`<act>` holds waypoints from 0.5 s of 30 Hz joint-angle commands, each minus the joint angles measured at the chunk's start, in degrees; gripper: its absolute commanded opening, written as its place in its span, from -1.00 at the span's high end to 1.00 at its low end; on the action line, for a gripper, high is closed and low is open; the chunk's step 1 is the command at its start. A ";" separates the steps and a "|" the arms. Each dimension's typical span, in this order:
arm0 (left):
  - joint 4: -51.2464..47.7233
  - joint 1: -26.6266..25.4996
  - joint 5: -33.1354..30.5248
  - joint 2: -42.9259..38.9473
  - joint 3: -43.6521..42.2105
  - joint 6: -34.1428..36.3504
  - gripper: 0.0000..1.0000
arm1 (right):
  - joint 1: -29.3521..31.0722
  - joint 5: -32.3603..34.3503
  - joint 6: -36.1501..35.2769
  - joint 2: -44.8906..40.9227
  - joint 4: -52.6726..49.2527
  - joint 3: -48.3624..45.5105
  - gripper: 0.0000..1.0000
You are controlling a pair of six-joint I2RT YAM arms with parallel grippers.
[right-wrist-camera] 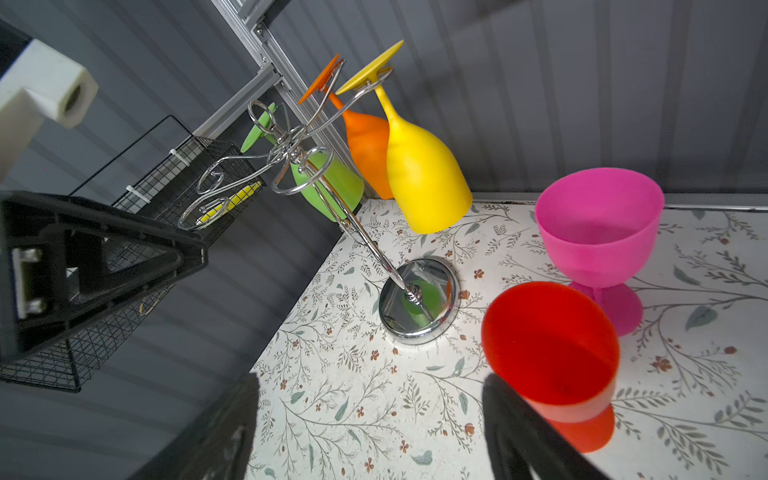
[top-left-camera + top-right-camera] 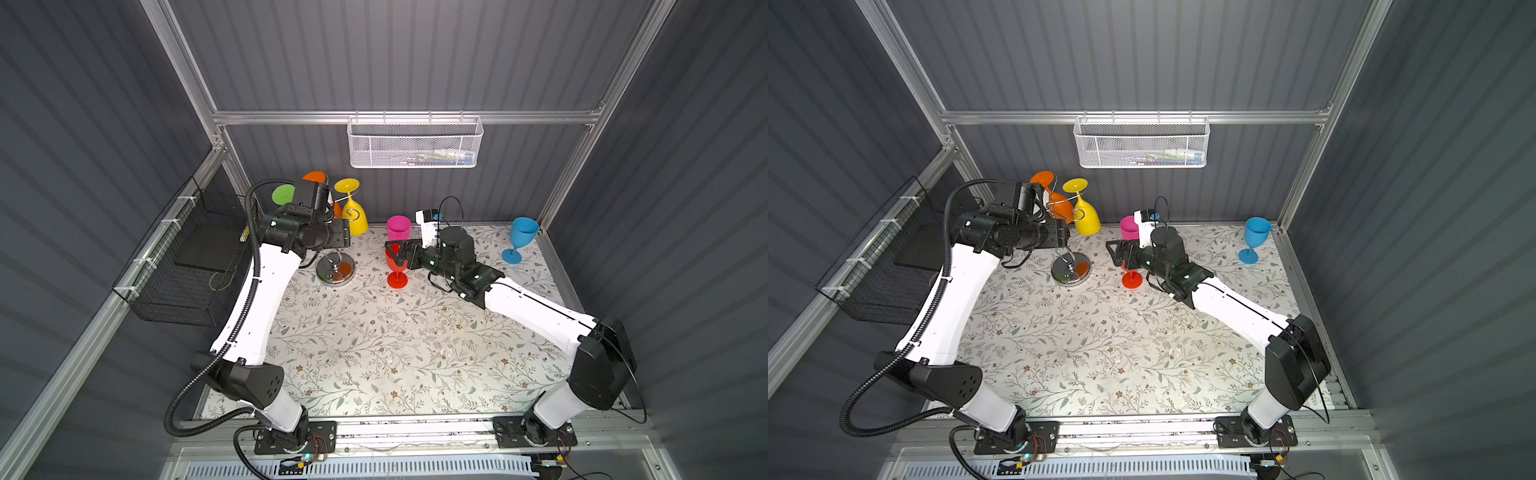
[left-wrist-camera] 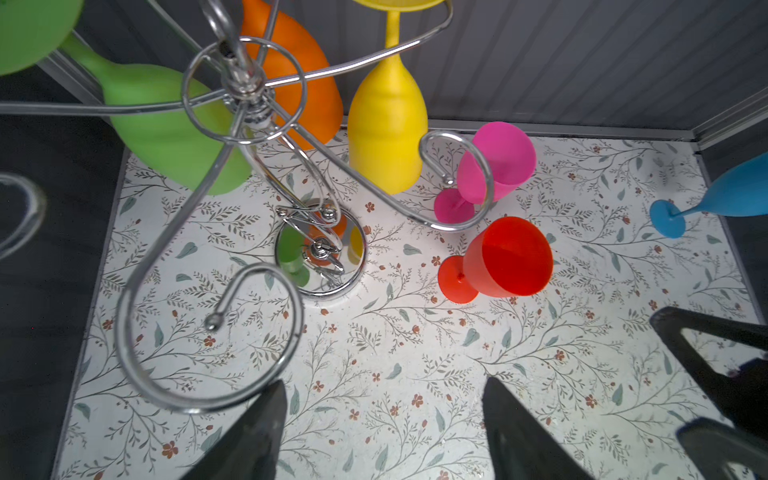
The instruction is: Take the wine glass off the wine glass rack
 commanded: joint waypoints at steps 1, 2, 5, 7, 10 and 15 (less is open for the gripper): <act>2.50 0.04 3.14 0.16 0.01 -1.49 -0.47 | 0.10 0.82 -1.26 -1.66 0.89 -1.05 -0.69; 2.52 0.04 3.10 0.25 0.10 -1.45 -0.46 | 0.15 0.91 -1.38 -1.82 0.80 -1.19 -0.69; 1.94 0.05 1.26 0.34 0.66 -0.98 -0.47 | 0.11 1.13 -1.87 -2.16 0.71 -1.52 -0.69; 0.63 0.05 -2.06 0.34 1.27 -0.25 -0.48 | 0.13 1.41 -2.26 -2.30 0.38 -1.44 -0.68; -1.55 0.20 -7.81 0.73 2.14 1.02 -0.50 | 0.18 1.45 -2.62 -2.64 0.42 -1.41 -0.69; -3.51 1.27 -12.03 1.66 3.89 2.15 -0.53 | 0.14 1.09 -2.37 -2.67 0.70 -1.48 -0.69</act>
